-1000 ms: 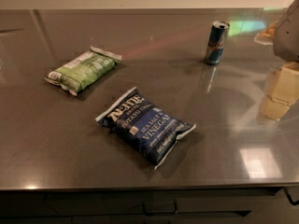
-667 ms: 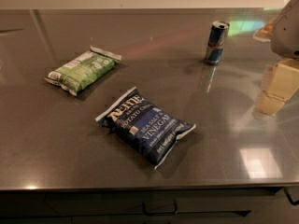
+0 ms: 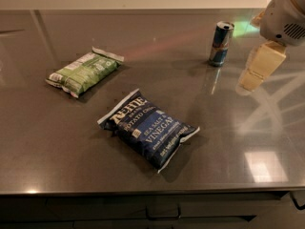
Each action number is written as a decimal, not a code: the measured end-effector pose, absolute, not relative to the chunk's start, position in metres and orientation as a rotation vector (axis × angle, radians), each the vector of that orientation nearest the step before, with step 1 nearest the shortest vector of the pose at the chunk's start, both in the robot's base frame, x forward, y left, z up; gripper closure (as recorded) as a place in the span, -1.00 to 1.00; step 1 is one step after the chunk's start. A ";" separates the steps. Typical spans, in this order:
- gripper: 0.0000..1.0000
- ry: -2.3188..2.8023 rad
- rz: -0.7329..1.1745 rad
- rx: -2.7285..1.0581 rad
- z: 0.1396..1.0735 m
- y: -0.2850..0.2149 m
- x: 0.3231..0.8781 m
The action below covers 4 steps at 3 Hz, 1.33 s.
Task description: Move redbull can near blue chip bag
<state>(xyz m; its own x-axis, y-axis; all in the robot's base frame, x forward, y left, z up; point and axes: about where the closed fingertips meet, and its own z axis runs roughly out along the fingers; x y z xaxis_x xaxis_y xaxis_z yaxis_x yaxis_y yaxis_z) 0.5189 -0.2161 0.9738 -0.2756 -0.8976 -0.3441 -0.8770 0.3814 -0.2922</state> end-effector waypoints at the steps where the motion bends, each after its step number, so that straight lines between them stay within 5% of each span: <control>1: -1.00 2.190 -0.026 -1.422 0.974 -0.218 0.564; 4: -1.00 2.202 0.164 -1.030 0.960 -0.238 0.665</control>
Offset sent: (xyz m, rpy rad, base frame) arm 0.1391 -0.0188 -0.0044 0.2815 -0.0746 -0.2305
